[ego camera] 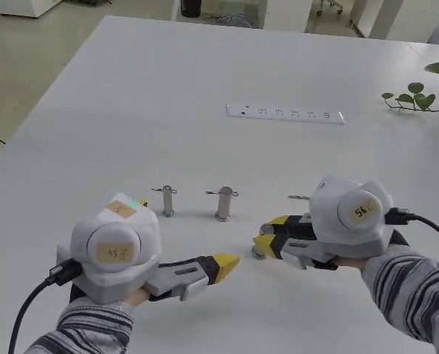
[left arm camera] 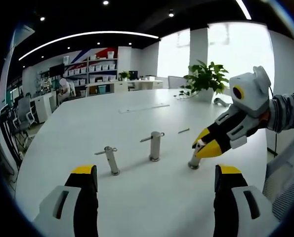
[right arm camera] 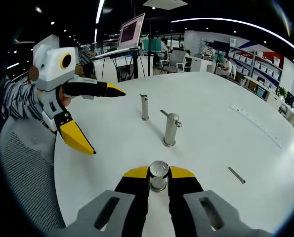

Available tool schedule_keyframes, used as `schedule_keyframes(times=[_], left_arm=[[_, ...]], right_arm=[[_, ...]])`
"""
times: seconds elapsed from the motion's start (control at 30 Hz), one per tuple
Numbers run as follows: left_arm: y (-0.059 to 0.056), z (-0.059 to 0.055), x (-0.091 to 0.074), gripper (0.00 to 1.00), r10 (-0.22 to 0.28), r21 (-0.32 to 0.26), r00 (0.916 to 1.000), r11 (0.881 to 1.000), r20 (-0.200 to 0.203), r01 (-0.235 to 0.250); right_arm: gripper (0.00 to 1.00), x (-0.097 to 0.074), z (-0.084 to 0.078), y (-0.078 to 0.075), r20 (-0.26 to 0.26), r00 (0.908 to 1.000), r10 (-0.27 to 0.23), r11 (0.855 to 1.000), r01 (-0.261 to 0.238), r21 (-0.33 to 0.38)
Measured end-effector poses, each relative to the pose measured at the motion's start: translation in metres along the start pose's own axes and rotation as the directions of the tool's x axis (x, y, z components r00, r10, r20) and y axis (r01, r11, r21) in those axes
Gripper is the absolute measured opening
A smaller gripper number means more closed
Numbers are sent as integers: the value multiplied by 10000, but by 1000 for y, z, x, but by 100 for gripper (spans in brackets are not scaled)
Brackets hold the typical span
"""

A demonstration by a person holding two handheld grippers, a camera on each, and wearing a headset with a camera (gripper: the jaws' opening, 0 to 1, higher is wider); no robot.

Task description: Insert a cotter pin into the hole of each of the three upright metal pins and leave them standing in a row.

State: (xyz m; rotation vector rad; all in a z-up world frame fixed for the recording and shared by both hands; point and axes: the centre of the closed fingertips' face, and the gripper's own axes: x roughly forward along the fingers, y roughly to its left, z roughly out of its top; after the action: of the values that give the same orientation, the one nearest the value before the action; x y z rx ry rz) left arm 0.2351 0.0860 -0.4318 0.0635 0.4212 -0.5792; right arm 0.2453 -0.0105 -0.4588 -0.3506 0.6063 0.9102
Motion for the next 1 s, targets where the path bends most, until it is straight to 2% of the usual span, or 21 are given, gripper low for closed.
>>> schedule_keyframes(times=[0.27, 0.33, 0.47, 0.67, 0.73, 1.0], left_arm=[[-1, -1, 1, 98, -38, 20, 10000, 10000, -45, 38], [-2, -2, 1, 98, -39, -10, 9999, 10000, -102, 39], [-2, -6, 1, 98, -42, -129, 9998, 9999, -209, 40], [-2, -5, 0, 99, 11, -135, 9998, 9999, -175, -14], [-2, -4, 0, 99, 13, -196, 10000, 9998, -86, -15], [-2, -7, 0, 99, -10, -191, 9998, 9998, -176, 7]], right_arm=[[9, 0, 0, 0, 55, 9997, 232, 9994, -230, -251], [11, -3, 3, 0, 248, 9991, 334, 9993, -330, -187], [21, -6, 1, -2, 66, 9996, 276, 9988, -273, -397], [28, -18, -3, -5, -91, 9982, 588, 9969, -592, -511], [30, -23, -6, -8, -222, 9974, 692, 9970, -699, -341], [32, -42, -15, -35, -986, 9929, 662, 9938, -744, -821]])
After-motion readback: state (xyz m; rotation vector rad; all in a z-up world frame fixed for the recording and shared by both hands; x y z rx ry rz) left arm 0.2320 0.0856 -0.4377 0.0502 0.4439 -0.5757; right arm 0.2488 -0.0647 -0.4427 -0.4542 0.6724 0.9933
